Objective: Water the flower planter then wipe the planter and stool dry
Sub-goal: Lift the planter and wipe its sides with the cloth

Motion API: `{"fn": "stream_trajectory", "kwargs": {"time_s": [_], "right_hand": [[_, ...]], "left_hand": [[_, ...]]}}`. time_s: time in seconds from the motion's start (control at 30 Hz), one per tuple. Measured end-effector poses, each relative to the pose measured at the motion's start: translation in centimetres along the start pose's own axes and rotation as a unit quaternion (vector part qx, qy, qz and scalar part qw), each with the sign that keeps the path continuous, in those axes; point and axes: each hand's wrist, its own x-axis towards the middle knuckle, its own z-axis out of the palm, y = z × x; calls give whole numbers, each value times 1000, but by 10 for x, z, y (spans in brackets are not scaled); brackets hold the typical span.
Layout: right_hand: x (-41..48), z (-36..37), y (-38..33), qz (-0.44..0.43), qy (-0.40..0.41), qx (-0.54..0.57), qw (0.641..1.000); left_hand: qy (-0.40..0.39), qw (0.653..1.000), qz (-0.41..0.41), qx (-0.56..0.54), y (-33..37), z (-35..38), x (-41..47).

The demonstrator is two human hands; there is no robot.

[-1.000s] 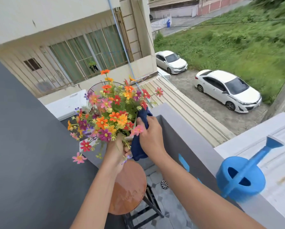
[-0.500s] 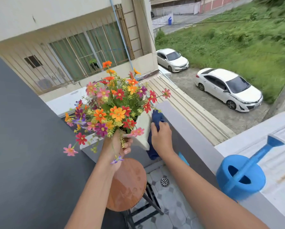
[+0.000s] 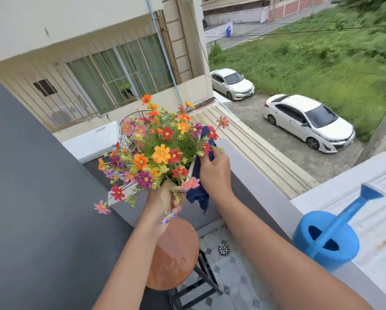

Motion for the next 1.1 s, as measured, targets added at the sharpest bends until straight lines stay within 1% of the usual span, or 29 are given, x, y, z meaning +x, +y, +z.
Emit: {"fn": "stream_trajectory", "kwargs": {"time_s": [0.07,0.1,0.2,0.27,0.37,0.5,0.57,0.63,0.7,0.8,0.87,0.93,1.0,1.07,1.1], "right_hand": [[16,-6,-1,-21,13,-34,999],[24,-8,4,-16,21,-54,998],[35,-16,30,43,18,-144,988],[26,-20,45,60,-1,-164,985],[-1,-20,54,45,-21,-140,989],[-32,-6,48,17,-64,-142,988],[-38,-3,34,23,-55,-105,993],[-35,-3,18,29,-39,-35,998],[-25,-4,4,11,-19,2,1000],[-7,-6,-5,-27,-7,-18,999],[12,-10,-1,-37,-2,-44,998],[32,-17,1,-34,-16,-62,997],[47,-25,-3,6,-51,-60,997],[54,-35,-13,93,-101,-14,990],[56,-38,-16,137,-134,13,981]], "left_hand": [[-31,999,-21,-2,3,-2,-7],[-34,999,-23,-9,3,-3,-10],[-43,998,5,-47,6,-4,-14],[-42,997,19,-56,9,-5,-12],[-19,998,43,-34,9,-5,0],[11,1000,-5,-15,0,-5,29],[27,1000,0,-11,-7,-4,32],[37,999,17,18,-11,1,18],[37,998,32,30,-12,5,6],[0,999,47,-22,-3,6,-7],[-24,999,36,-18,2,1,-12],[-37,999,22,5,5,-8,-11],[-51,999,15,11,11,-17,-13],[-72,997,4,13,18,-25,-15],[-79,997,-6,13,20,-30,-15]]}}
